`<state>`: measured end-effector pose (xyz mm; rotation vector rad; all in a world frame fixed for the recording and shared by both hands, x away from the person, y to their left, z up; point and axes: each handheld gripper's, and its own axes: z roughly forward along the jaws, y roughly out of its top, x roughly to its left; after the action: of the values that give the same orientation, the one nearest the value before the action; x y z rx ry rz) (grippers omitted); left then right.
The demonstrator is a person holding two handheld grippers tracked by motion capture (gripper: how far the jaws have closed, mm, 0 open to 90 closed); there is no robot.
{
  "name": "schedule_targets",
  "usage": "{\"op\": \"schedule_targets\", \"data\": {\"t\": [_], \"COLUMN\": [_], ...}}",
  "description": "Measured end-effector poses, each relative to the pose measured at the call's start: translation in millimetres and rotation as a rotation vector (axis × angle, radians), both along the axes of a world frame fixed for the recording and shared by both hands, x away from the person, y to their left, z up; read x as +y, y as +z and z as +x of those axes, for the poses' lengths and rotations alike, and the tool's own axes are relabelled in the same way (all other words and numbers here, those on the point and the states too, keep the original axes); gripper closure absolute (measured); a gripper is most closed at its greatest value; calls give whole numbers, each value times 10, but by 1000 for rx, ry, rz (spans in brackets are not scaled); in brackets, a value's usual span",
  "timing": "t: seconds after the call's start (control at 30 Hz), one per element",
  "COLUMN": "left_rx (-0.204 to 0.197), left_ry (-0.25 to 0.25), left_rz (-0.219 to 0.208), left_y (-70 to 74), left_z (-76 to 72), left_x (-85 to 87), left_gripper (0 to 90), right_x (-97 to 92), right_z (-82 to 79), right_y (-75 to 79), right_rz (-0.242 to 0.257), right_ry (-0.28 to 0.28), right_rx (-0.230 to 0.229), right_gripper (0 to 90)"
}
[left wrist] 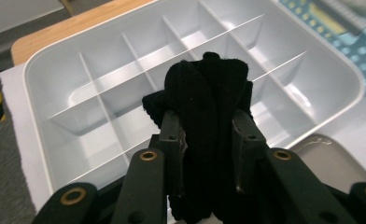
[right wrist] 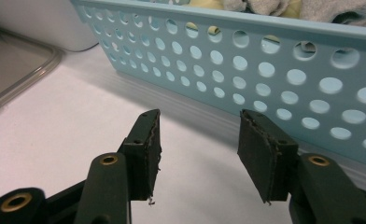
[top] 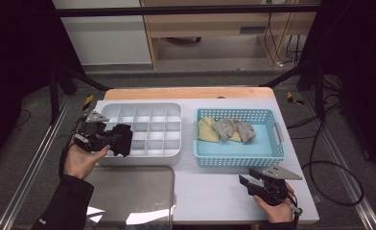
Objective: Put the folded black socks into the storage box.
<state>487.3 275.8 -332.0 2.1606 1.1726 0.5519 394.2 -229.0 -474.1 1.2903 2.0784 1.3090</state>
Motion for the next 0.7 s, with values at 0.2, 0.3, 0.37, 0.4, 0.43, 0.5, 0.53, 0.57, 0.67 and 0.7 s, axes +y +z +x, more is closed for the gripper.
{"op": "schedule_targets", "data": {"t": [0.2,0.3,0.37,0.4,0.43,0.5,0.53,0.57,0.67,0.7], "left_rx": [30,45,51,55,59,63,70,71,86,90], "left_ry": [31,46,58,65,63,67,73,75,78,79], "left_rz": [14,37,51,52,56,77,84,83,83,82], "left_y": [-106,-167,-207,-231,-245,-275,-291,-307,-368,-391], "left_z": [116,171,208,228,240,264,278,290,331,339], "left_x": [106,137,155,161,165,158,152,150,144,139], "left_gripper": [695,695,695,695,695,695,695,695,695,695], "right_x": [14,20,23,23,23,18,17,17,23,26], "right_z": [-1,2,1,1,2,5,5,4,2,2], "right_y": [1,-2,-5,-6,-7,-10,-11,-11,-8,-7], "right_rz": [1,-2,0,0,0,0,0,-1,0,1], "right_ry": [6,7,9,9,9,9,8,9,10,11], "right_rx": [-1,-2,1,3,3,4,4,3,2,2], "right_gripper": [490,490,490,490,491,490,491,490,491,490]}}
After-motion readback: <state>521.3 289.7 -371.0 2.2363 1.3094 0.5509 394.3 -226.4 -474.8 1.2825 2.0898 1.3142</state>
